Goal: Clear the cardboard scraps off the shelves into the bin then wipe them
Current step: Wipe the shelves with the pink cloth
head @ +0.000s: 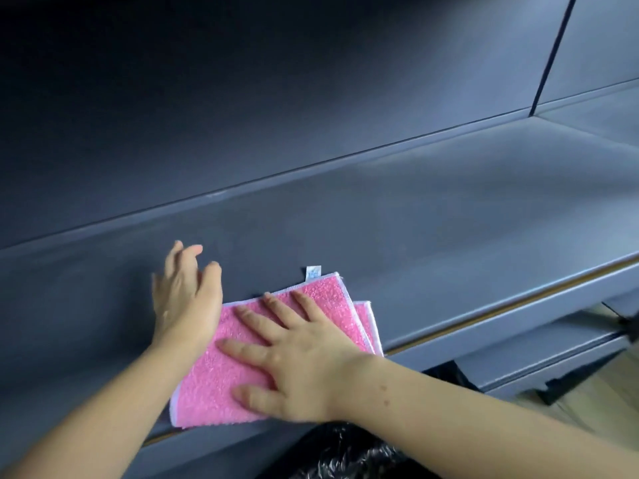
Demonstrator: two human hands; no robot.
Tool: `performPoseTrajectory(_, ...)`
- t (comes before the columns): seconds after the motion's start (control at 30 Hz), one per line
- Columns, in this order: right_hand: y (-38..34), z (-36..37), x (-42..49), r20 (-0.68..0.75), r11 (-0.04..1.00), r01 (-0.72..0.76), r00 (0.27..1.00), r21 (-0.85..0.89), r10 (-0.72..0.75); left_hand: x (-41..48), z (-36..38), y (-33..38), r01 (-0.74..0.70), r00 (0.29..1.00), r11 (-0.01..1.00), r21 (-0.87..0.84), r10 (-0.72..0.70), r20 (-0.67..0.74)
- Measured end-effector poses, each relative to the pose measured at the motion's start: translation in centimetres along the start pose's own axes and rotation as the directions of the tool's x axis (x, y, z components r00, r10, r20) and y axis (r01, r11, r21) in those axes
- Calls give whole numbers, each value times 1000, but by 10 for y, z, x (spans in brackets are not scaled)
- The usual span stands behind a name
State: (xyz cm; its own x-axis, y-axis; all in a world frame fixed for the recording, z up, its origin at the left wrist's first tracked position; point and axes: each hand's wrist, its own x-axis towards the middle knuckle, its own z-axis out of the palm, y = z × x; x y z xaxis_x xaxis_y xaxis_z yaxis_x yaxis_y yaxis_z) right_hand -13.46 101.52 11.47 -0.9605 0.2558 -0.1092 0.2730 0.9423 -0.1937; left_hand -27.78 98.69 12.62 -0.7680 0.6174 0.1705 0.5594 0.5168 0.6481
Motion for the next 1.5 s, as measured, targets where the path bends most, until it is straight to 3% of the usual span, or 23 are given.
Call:
performPoseTrajectory(0.23, 39, -10, -3, 60, 986, -166, 984, -27, 167, -26, 0, -22, 34, 999, 995, 99, -36, 20)
performPoseTrajectory(0.4, 36, -5, 3, 23, 989, -150, 988, -14, 150, -26, 2, -20, 14, 998, 982, 191, -24, 49)
performPoseTrajectory(0.7, 34, -3, 18, -14, 993, -117, 993, 22, 117, -27, 2, -20, -10, 995, 981, 195, -9, 96)
performPoseTrajectory(0.77, 36, -8, 19, -58, 979, -102, 992, 177, 114, -26, 1, -20, -32, 996, 974, 223, 11, 92)
performPoseTrajectory(0.8, 38, -11, 19, -109, 932, -90, 985, 350, 136, -26, -1, -19, -64, 996, 963, 260, 45, 79)
performPoseTrajectory(0.87, 43, -21, 18, -239, 706, -41, 926, 708, 293, -28, -2, -11, -169, 986, 938, 303, 164, 42)
performPoseTrajectory(0.9, 50, -25, 17, -288, 630, -32, 871, 776, 398, -32, -1, -2, -215, 977, 934, 287, 209, 50)
performPoseTrajectory(1.0, 88, -33, 15, -397, 711, -200, 714, 675, 577, -48, 19, 29, -309, 935, 921, 237, 249, 252)
performPoseTrajectory(1.07, 111, -31, 11, -375, 720, -375, 661, 584, 649, -59, 34, 33, -406, 890, 852, 331, 285, 356)
performPoseTrajectory(1.13, 124, -24, 5, -363, 704, -481, 622, 523, 694, -60, 43, 27, -428, 887, 823, 373, 302, 350)
performPoseTrajectory(1.23, 124, -17, 1, -416, 741, -496, 617, 453, 668, -59, 43, 22, -427, 889, 840, 334, 323, 323)
performPoseTrajectory(1.37, 119, -14, 3, -429, 819, -479, 697, 316, 574, -61, 41, 26, -409, 896, 852, 327, 306, 323)
performPoseTrajectory(1.5, 120, -16, 0, -422, 774, -478, 652, 415, 629, -62, 38, 31, -377, 905, 855, 357, 258, 338)
